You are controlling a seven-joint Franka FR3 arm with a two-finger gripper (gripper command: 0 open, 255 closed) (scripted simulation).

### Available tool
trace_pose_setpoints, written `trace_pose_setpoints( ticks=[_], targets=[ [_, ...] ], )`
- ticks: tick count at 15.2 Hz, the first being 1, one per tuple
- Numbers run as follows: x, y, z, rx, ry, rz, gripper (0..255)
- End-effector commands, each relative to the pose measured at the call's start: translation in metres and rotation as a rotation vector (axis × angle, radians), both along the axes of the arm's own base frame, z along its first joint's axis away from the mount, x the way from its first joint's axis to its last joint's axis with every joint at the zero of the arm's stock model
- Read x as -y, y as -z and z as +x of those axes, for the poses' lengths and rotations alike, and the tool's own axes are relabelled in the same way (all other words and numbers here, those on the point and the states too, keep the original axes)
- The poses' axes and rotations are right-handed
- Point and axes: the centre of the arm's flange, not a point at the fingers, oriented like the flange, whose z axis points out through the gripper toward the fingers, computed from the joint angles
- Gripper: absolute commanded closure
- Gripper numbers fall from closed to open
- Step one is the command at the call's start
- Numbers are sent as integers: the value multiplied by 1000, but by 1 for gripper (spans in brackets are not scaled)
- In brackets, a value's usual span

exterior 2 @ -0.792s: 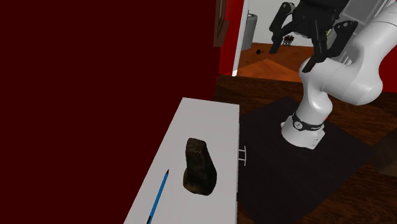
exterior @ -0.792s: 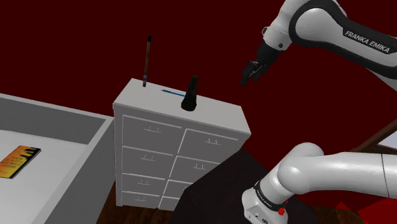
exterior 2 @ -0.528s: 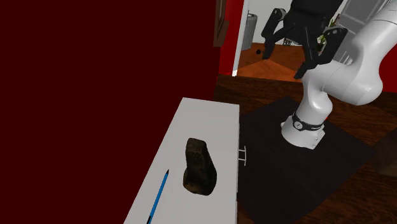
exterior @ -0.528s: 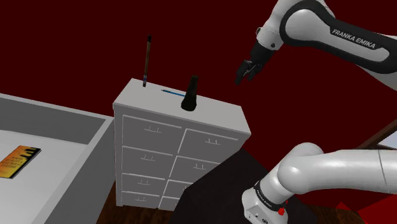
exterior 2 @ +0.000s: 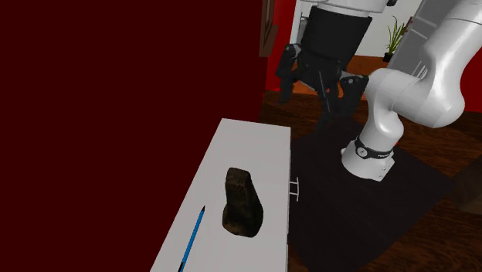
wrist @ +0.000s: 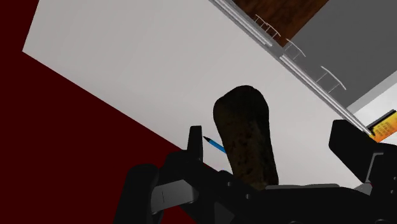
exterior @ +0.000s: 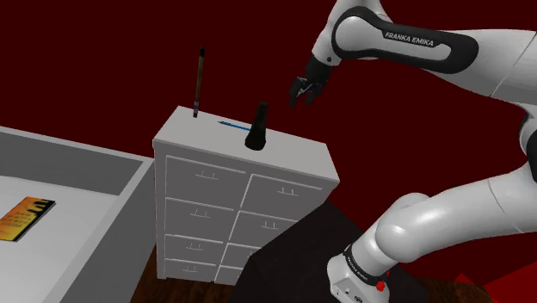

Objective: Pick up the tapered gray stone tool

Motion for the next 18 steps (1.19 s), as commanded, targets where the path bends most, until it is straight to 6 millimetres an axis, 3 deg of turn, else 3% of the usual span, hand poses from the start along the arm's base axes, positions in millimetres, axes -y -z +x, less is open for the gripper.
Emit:
trace_pose_setpoints(
  ticks=[1, 11, 18],
  targets=[
    [-2, 11, 23, 2, 1, 10, 0],
    [-8, 55, 141, 8, 8, 56, 0],
    [-8, 92, 141, 8, 8, 56, 0]
  ],
)
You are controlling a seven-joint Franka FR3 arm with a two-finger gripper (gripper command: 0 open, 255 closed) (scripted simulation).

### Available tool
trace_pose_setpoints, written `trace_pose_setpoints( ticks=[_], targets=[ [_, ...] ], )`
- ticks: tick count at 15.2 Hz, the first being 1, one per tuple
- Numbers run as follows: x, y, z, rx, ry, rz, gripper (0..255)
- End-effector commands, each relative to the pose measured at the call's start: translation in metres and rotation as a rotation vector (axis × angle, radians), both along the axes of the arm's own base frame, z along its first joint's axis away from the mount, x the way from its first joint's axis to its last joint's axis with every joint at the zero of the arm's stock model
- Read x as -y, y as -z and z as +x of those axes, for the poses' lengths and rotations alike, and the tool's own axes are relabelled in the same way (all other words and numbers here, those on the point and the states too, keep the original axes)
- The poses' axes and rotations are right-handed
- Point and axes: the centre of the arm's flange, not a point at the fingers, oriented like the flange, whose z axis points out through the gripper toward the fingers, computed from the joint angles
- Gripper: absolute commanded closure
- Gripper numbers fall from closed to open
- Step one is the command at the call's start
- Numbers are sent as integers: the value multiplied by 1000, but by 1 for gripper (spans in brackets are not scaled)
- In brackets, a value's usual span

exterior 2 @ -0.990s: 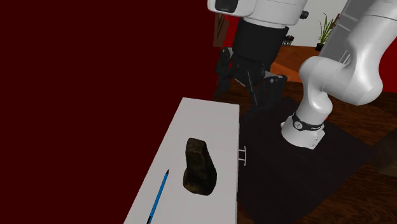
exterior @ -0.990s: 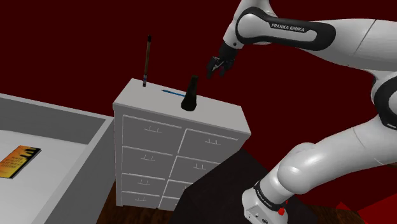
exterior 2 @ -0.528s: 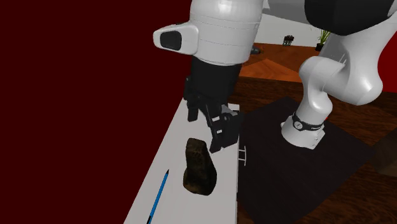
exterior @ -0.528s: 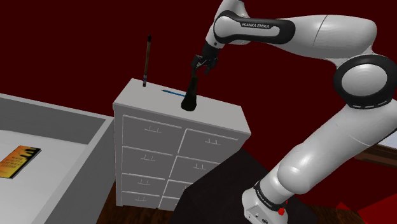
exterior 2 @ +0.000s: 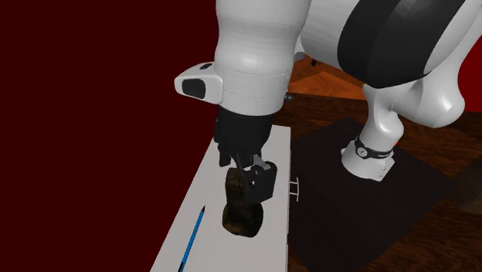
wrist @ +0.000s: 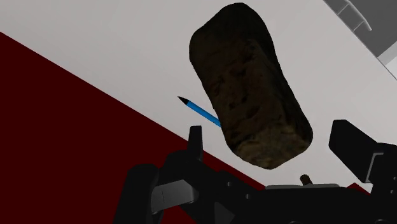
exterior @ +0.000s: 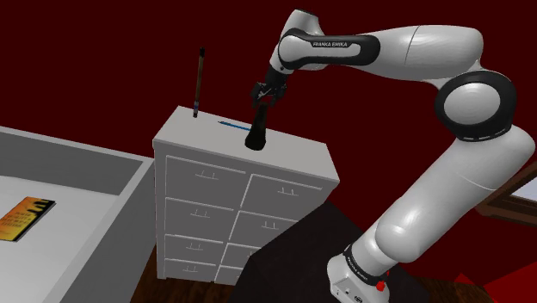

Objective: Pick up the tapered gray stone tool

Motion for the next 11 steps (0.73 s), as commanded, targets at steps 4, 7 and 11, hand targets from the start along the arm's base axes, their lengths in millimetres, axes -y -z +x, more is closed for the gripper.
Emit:
trace_pose_setpoints(
  ticks=[4, 7, 11],
  targets=[
    [0, 8, 0, 1, 0, 0, 255],
    [0, 7, 0, 1, 0, 0, 255],
    [-1, 7, 0, 1, 0, 0, 255]
  ],
)
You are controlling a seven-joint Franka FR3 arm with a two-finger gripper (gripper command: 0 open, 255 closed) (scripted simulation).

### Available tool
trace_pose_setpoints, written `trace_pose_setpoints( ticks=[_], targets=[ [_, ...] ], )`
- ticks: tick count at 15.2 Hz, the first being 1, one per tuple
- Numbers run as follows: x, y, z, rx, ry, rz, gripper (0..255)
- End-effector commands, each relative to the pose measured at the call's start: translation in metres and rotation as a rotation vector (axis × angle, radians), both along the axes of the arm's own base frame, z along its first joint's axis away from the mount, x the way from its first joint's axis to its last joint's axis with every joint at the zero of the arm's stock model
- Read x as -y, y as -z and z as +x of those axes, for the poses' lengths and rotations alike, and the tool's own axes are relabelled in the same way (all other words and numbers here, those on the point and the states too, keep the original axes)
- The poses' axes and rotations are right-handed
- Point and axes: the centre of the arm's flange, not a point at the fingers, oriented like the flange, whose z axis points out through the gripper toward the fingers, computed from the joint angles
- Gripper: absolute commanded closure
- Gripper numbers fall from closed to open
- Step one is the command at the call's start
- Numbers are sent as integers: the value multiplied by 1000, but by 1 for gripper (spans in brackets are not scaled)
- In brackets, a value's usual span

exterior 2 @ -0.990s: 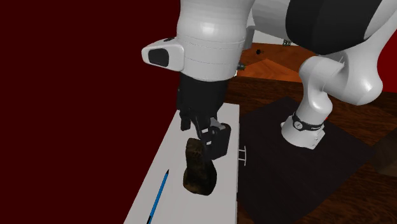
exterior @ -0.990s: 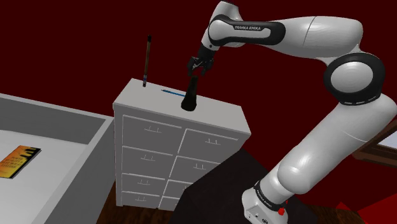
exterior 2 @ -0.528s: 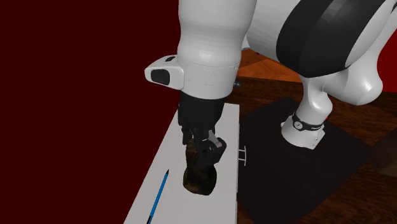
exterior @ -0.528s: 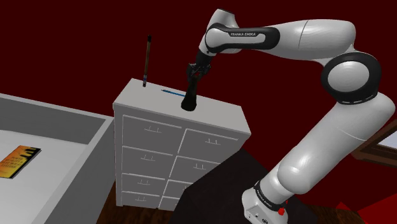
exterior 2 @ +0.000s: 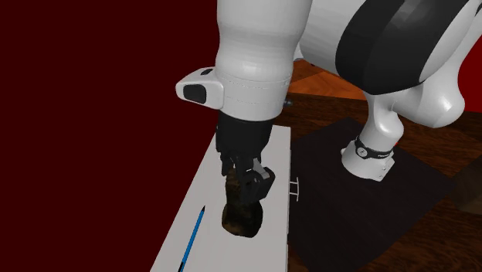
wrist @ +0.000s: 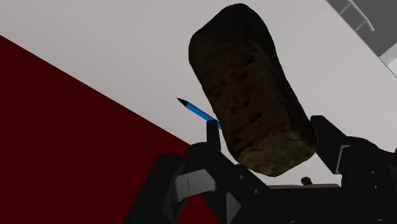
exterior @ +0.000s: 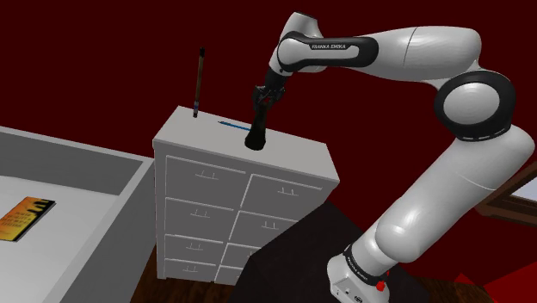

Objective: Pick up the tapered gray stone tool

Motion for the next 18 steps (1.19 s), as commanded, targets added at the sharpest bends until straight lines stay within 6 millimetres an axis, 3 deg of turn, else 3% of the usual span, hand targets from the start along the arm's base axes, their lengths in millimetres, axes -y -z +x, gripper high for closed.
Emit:
trace_pose_setpoints(
  ticks=[1, 16, 18],
  targets=[
    [1, 1, 0, -2, 0, 0, 255],
    [1, -78, 0, -2, 0, 0, 255],
    [1, -79, 0, -2, 0, 0, 255]
  ],
)
